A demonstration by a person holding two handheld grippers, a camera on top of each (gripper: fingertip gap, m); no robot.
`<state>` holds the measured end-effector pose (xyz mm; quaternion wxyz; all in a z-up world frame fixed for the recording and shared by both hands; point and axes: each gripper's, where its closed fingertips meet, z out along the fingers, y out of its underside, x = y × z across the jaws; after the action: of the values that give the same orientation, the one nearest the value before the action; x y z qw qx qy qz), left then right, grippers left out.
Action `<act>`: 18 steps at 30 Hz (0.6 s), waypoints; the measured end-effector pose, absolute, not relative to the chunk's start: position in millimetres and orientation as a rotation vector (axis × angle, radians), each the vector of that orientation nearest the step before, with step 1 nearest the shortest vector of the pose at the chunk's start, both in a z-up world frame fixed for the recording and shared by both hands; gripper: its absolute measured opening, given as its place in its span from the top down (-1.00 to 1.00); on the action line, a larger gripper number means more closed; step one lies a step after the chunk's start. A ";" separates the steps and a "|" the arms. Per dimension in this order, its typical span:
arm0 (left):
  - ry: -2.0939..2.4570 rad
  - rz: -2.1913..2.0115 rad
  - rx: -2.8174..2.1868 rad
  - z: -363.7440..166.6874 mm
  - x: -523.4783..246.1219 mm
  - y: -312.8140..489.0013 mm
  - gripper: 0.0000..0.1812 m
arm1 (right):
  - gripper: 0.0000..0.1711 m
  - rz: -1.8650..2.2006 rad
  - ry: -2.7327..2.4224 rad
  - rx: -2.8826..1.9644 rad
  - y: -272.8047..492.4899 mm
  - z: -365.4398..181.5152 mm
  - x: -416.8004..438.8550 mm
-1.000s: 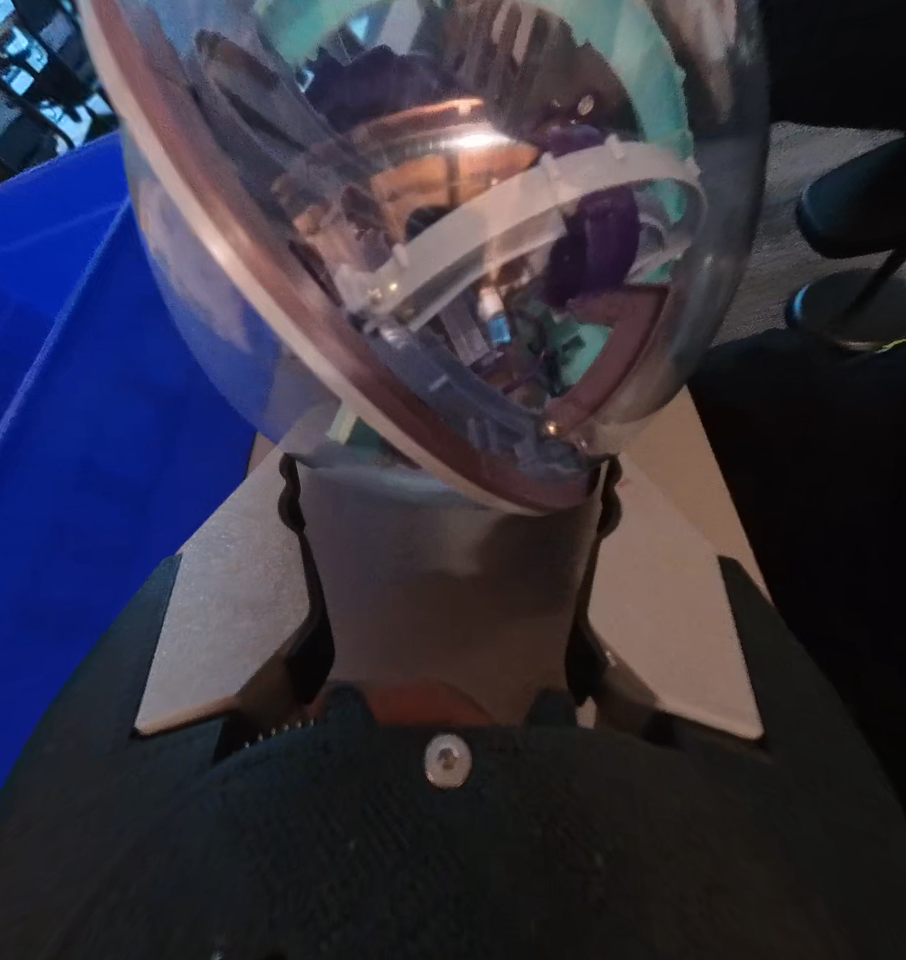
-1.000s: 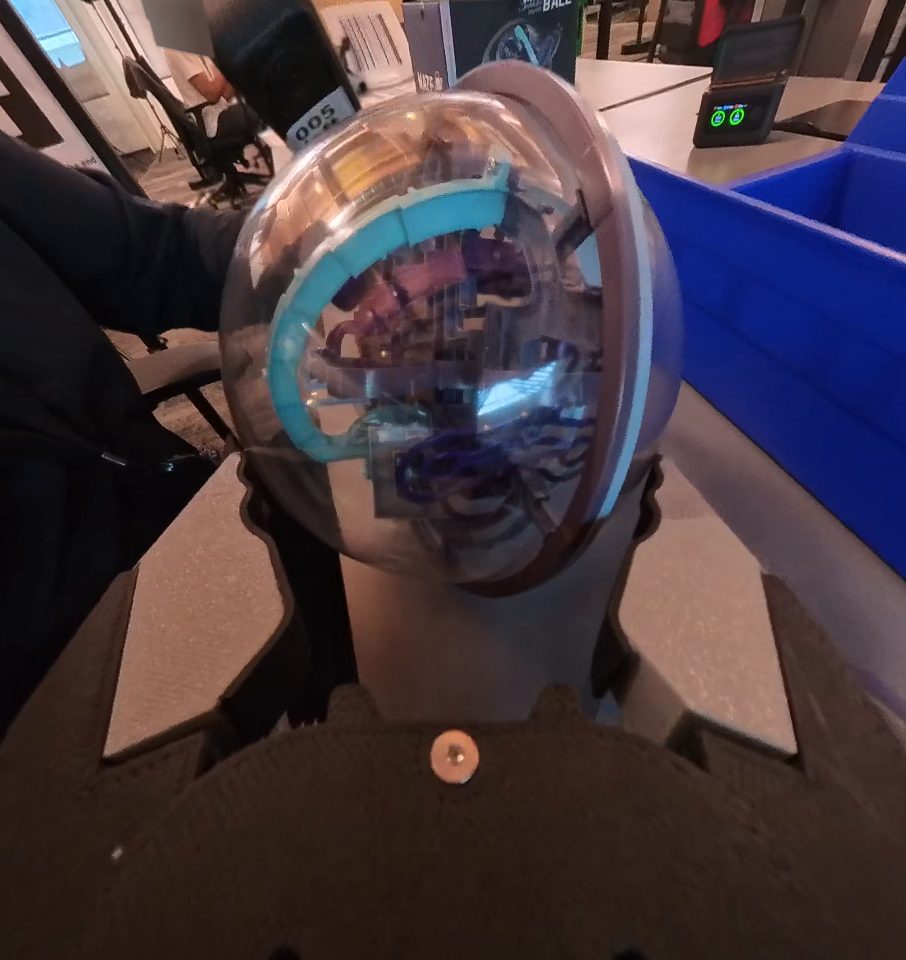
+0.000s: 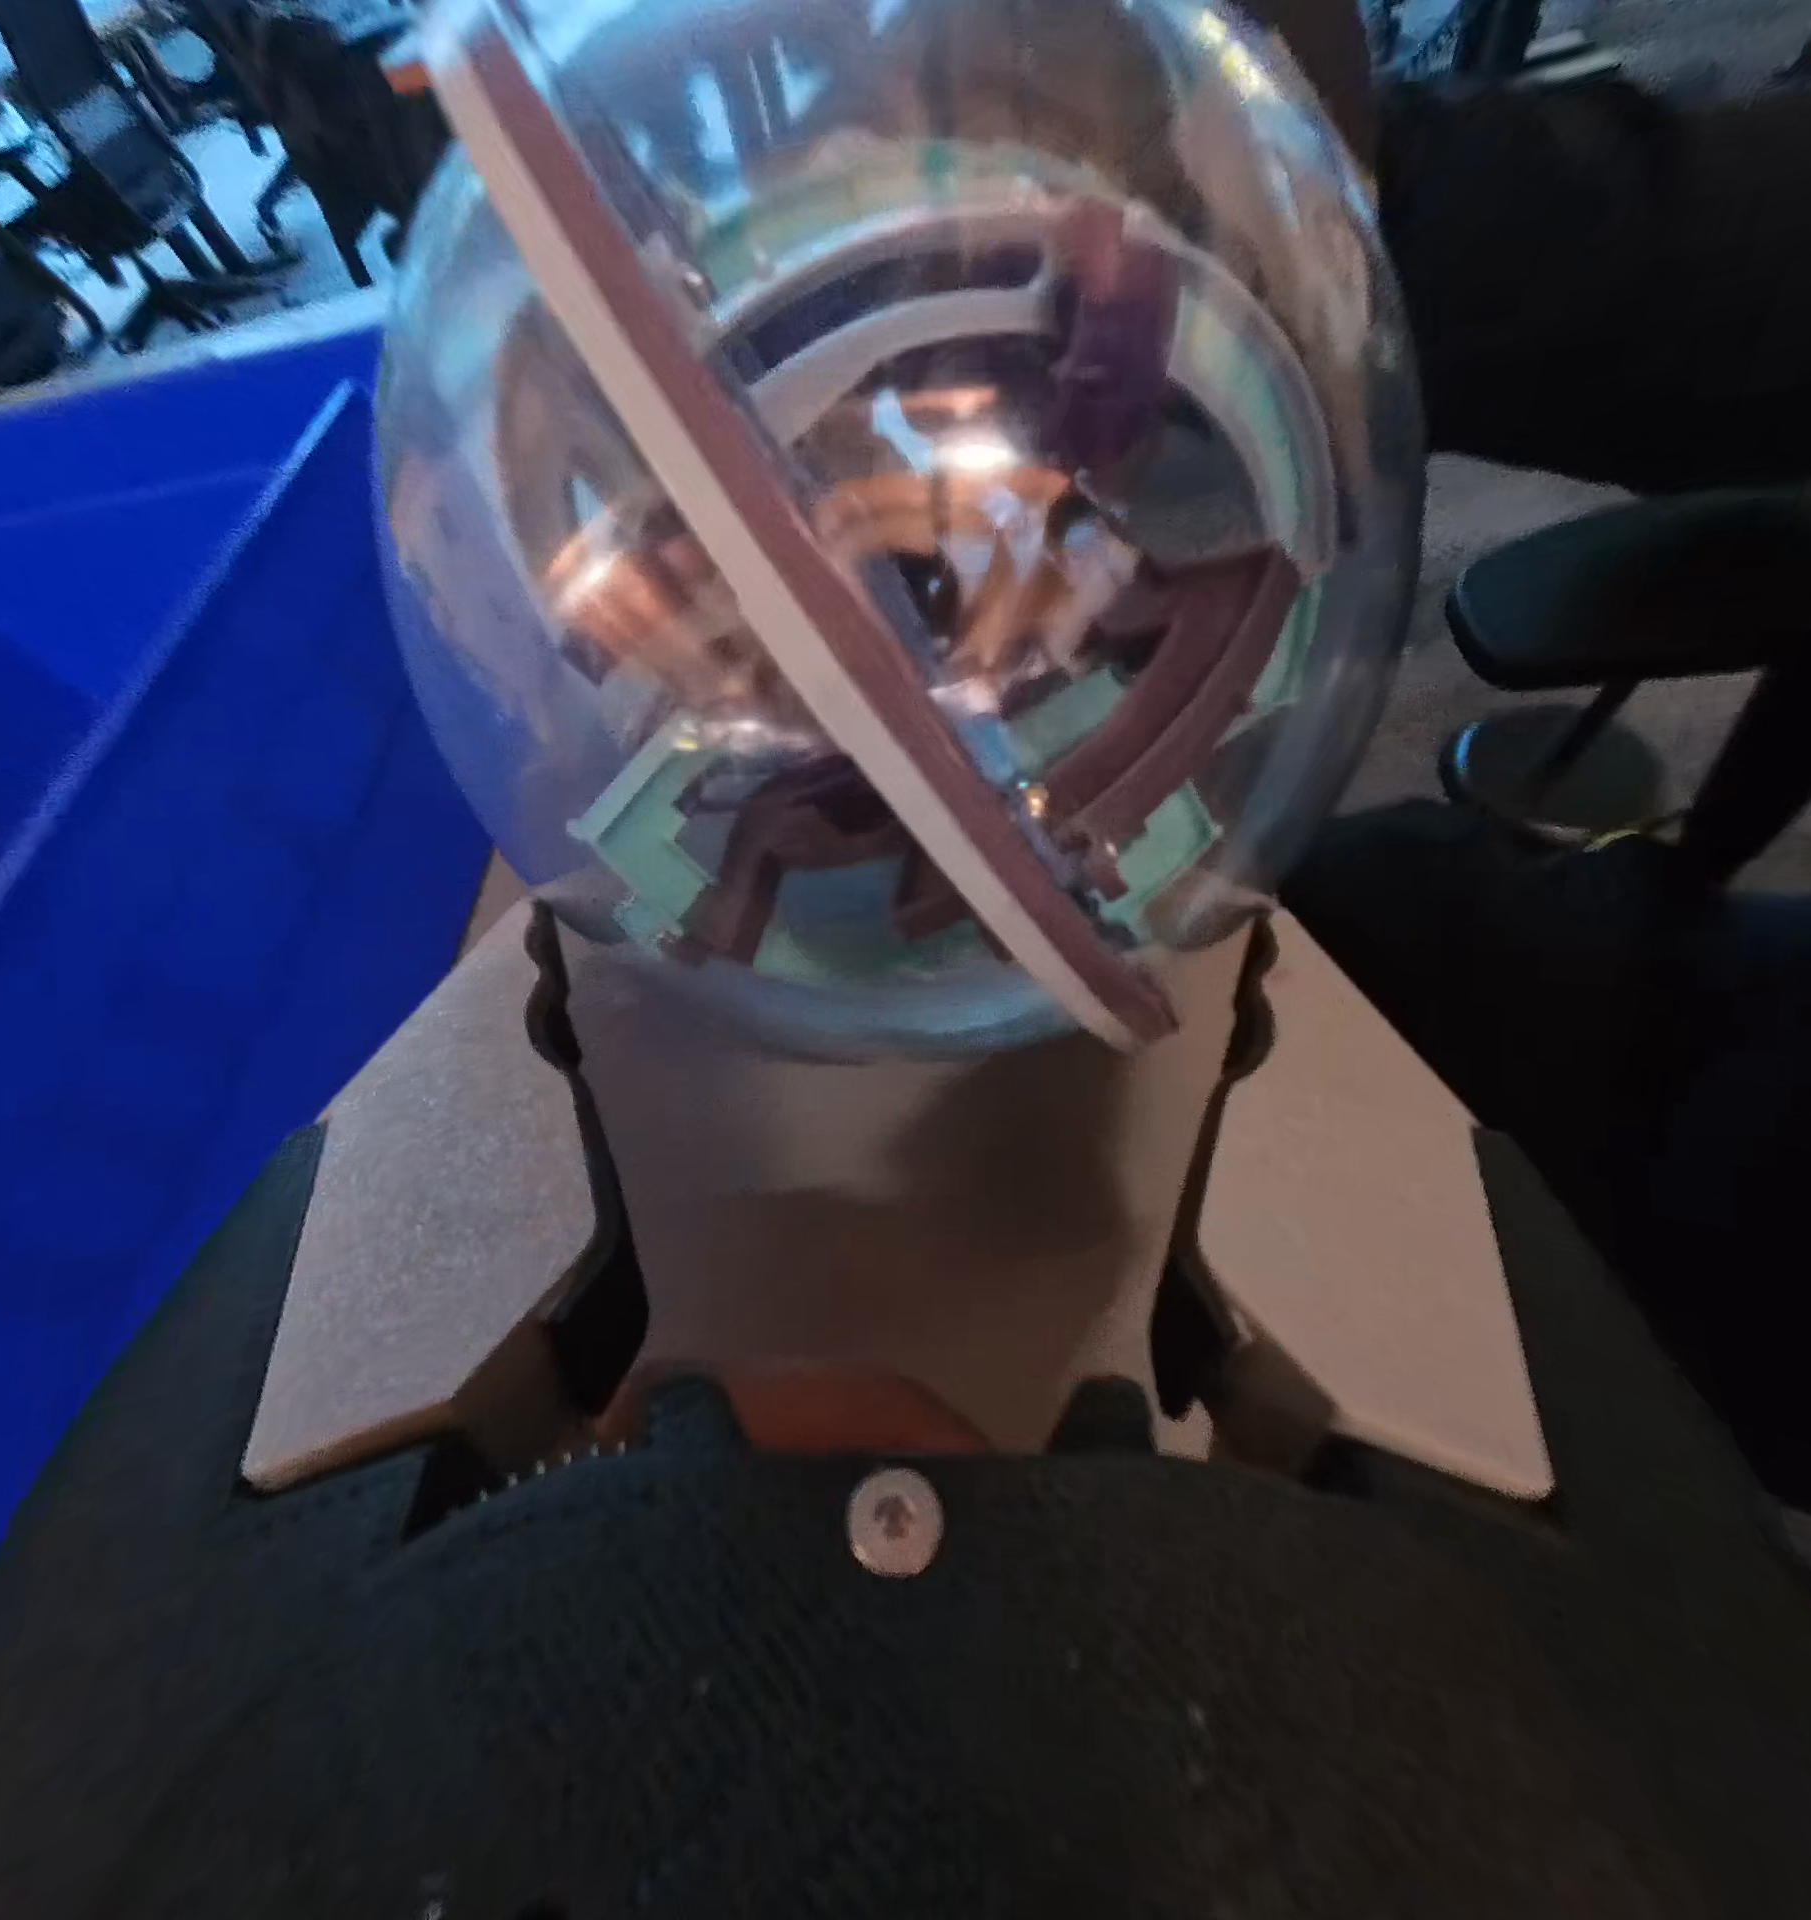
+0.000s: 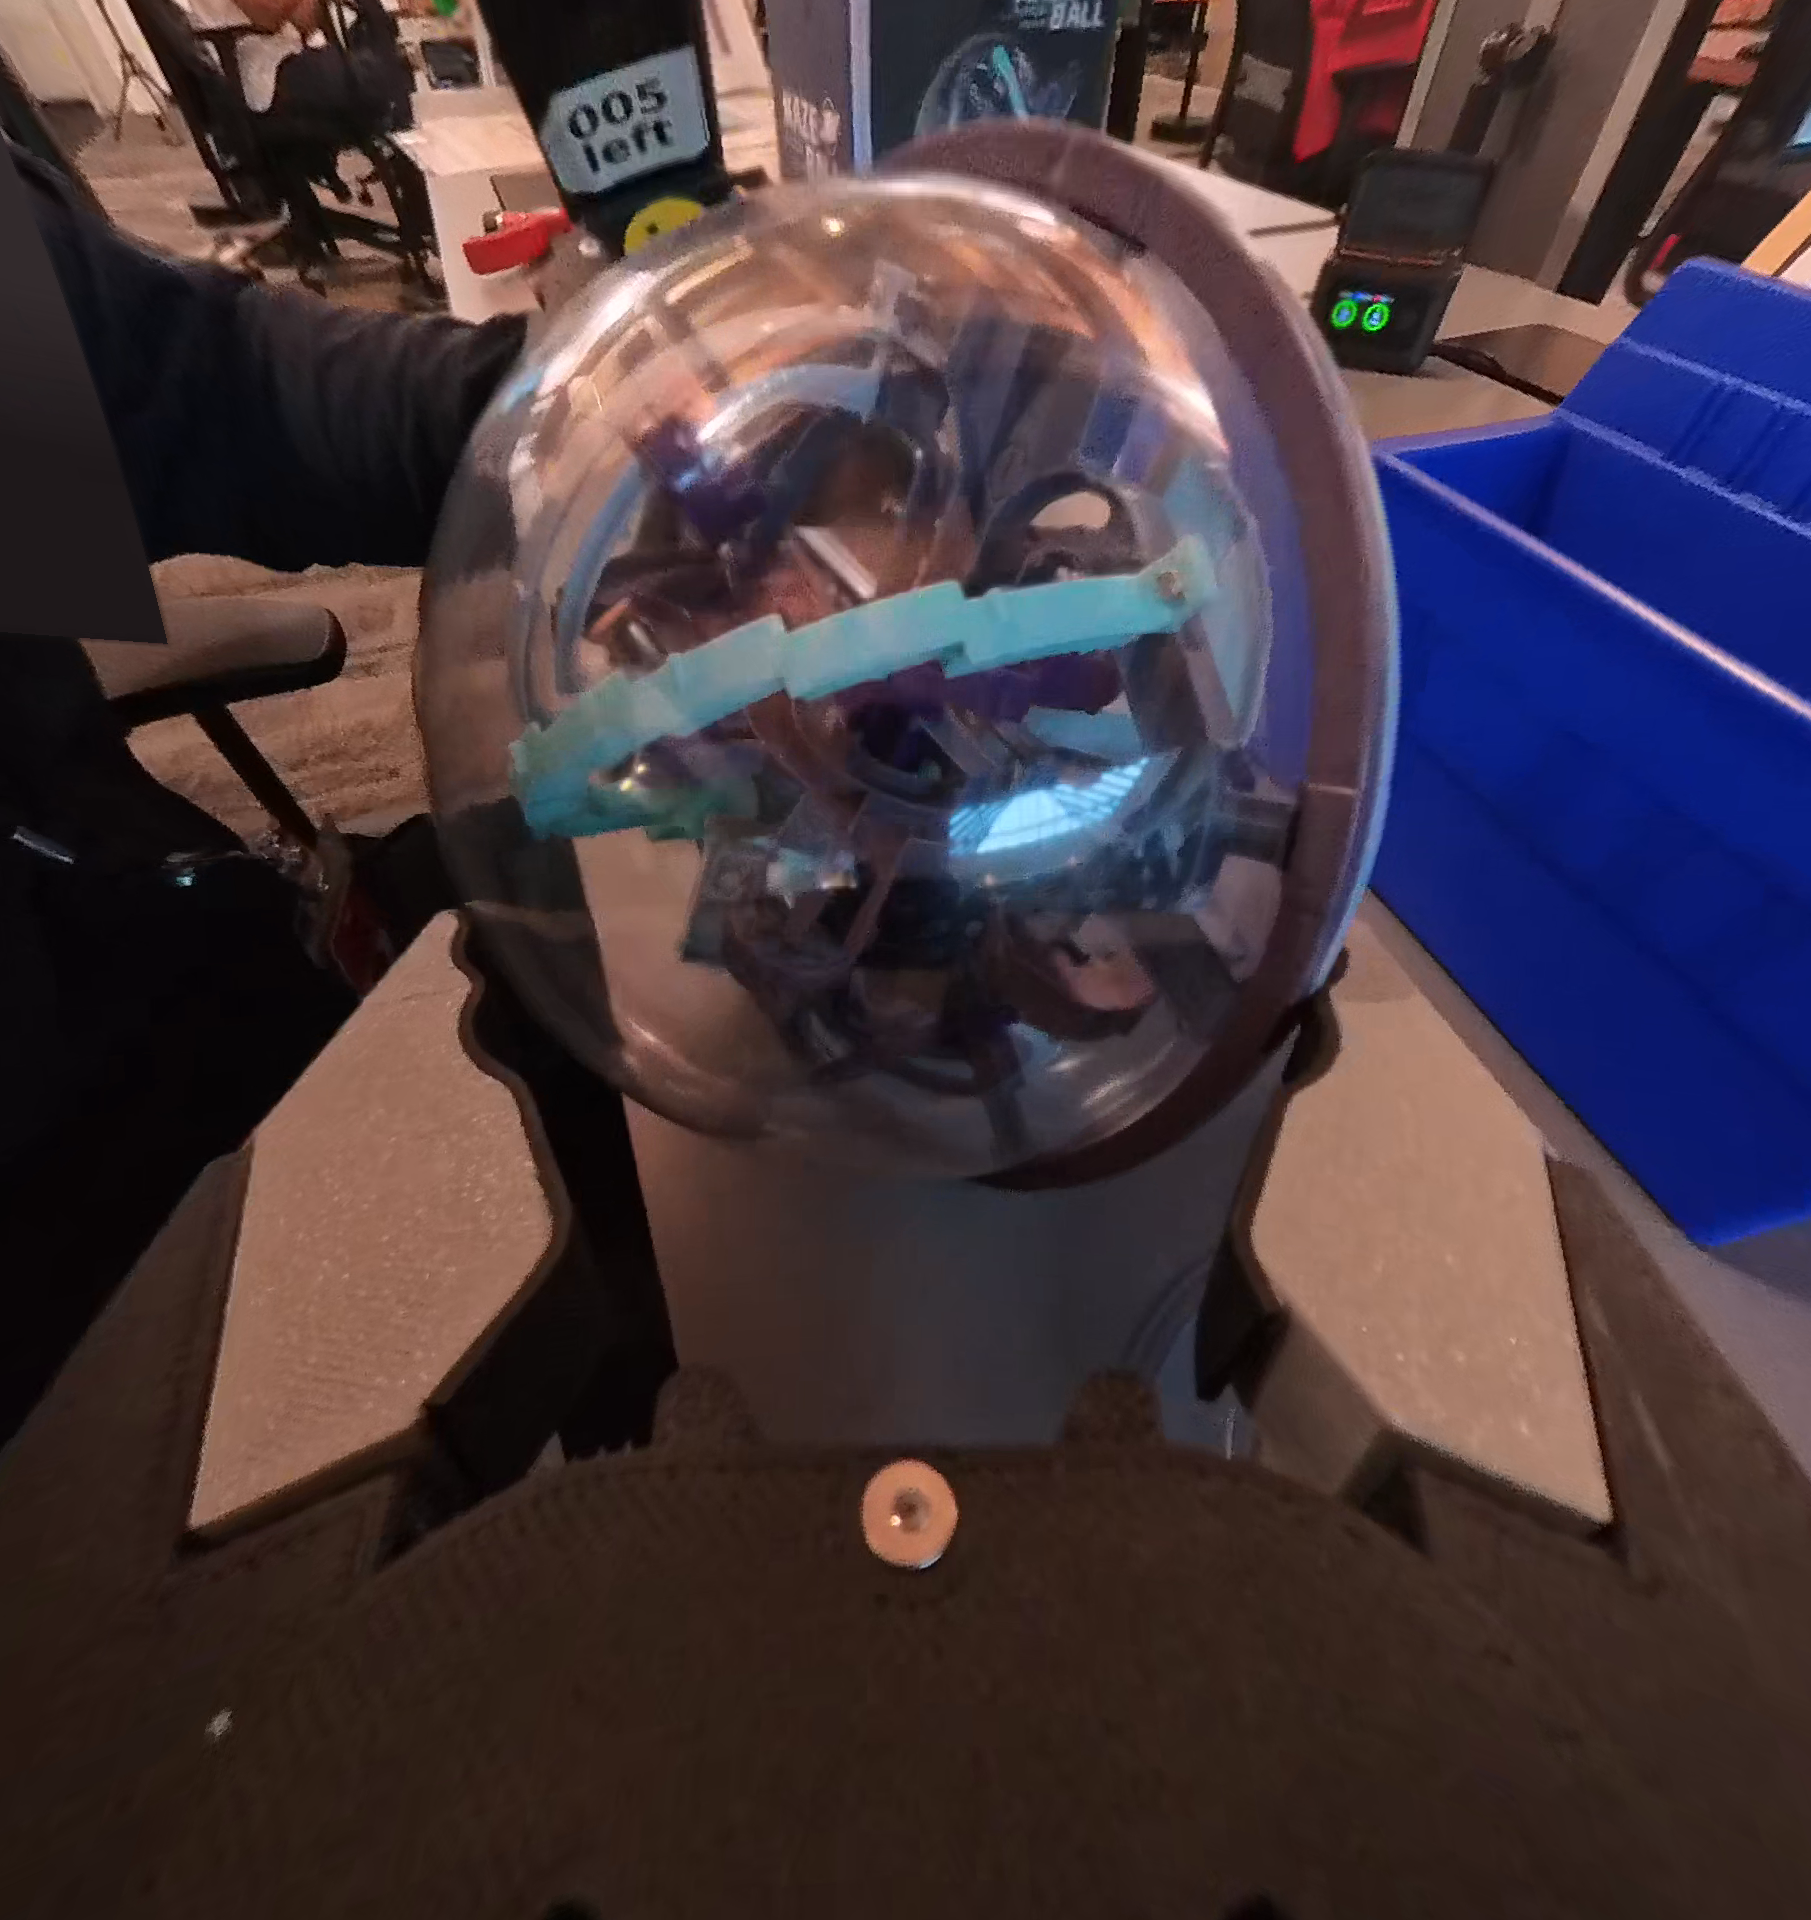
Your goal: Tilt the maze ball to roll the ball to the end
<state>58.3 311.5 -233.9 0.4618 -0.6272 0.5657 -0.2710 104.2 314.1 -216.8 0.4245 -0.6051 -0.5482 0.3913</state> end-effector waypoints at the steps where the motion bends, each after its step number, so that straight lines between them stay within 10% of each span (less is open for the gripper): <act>1: 1.389 -0.662 -1.517 -230.0 58.3 311.1 -0.39 | -0.71 0.973 -1.366 -1.512 313.5 -218.5 104.4; 18: 1.540 -0.369 -1.386 -204.5 47.6 300.6 -0.40 | -0.66 0.788 -1.311 -1.298 296.9 -194.2 95.6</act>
<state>47.6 300.6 -204.5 0.4957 -0.5720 0.6355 -0.1524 95.6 296.9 -194.2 0.5378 -0.5455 -0.5509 0.3312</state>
